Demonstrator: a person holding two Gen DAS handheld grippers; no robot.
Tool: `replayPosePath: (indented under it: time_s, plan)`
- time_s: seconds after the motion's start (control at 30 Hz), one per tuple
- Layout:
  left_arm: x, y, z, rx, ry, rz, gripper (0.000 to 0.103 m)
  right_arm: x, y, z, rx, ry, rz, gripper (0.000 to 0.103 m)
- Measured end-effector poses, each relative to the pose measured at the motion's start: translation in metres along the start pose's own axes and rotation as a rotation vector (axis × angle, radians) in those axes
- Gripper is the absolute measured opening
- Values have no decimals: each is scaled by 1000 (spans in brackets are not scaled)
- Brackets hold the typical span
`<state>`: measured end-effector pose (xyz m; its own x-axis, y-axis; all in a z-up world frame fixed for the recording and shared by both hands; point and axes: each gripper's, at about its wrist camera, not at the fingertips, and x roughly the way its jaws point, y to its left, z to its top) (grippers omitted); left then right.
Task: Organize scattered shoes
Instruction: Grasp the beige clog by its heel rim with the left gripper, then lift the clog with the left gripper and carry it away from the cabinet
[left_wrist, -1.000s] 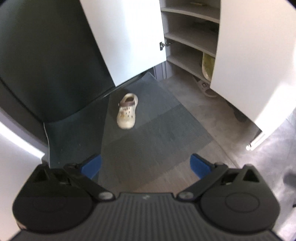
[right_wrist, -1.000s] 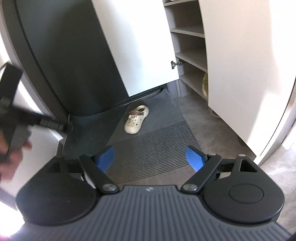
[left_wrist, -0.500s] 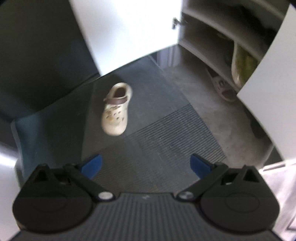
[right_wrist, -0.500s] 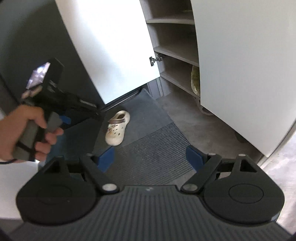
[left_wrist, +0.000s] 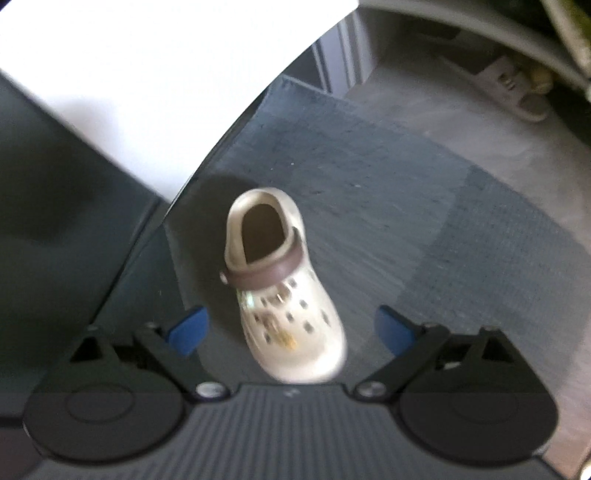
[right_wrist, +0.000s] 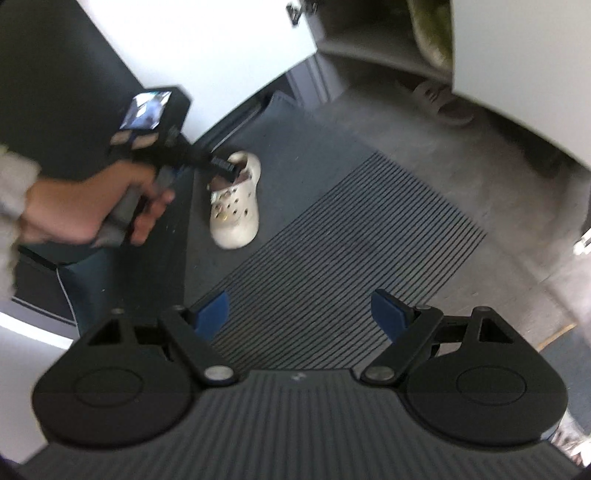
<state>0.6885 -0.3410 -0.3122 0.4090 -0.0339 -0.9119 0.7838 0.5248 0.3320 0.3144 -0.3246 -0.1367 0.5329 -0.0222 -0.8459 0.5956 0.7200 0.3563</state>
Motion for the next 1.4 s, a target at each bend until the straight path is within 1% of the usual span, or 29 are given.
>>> replayPosePath:
  time_s: [0.07,0.1,0.2,0.27,0.33,0.4,0.43,0.47,0.5,0.57,0.6,0.63,0.67,0.7,0.73,0.8,0.83,0.87,0.9,0.97,1.0,1.03,1.07,1.13,1.17,1.27,1.4]
  plan:
    - [23,3,7,55,-5,28,98,12,4,-1,-8,18,-1,86]
    - [32,1,9,67,-3,27,98,18,6,-1,-12,24,-4,86]
    - [61,-1,21,107,15,-8,98,34,7,0,-6,40,-27,86]
    - [74,0,29,105,17,-50,98,41,5,0,12,45,-50,86]
    - [87,-3,34,120,43,-67,97,47,1,0,28,47,-73,86]
    - [99,-6,39,136,68,-83,91,50,-3,0,46,50,-97,86]
    - [112,-7,43,138,108,-107,82,53,-7,0,63,50,-113,86]
    - [118,-8,45,139,132,-114,79,55,-10,-1,78,49,-126,86]
    - [125,-9,46,140,155,-119,78,55,-11,-1,87,44,-134,86]
    - [139,-11,48,139,226,-148,74,55,-13,-1,105,35,-149,86]
    - [141,-11,48,137,240,-156,73,55,-14,-1,114,32,-156,86]
    - [146,-11,48,132,273,-172,68,56,-14,-1,122,33,-161,86]
    - [151,-11,48,126,304,-201,66,57,-14,-1,132,34,-163,86]
    - [153,-12,46,134,328,-218,68,59,-14,0,142,35,-164,86]
    - [155,-14,46,154,331,-211,65,60,-13,1,153,38,-162,86]
    - [157,-19,44,199,341,-196,65,63,-14,0,190,48,-154,86]
    - [157,-22,43,233,344,-177,59,64,-15,0,210,53,-152,86]
    - [156,-23,42,247,346,-166,54,65,-15,0,223,57,-149,86]
    - [155,-21,42,237,352,-176,52,65,-14,-1,233,61,-145,86]
    - [151,-15,44,202,361,-205,40,66,-12,-3,233,62,-140,86]
    - [148,-13,44,186,371,-220,36,66,-11,-3,236,64,-138,86]
    - [145,-11,45,171,380,-234,30,66,-11,-3,243,66,-137,86]
    - [141,-11,44,163,388,-247,25,65,-11,-4,253,69,-138,86]
    - [129,-13,42,178,407,-256,18,63,-12,-3,266,68,-139,86]
    - [121,-19,37,214,406,-246,18,61,-13,-2,270,67,-139,86]
    - [97,-27,25,274,393,-246,18,53,-16,0,279,62,-135,86]
    - [71,-36,12,293,404,-259,18,40,-22,4,286,48,-129,86]
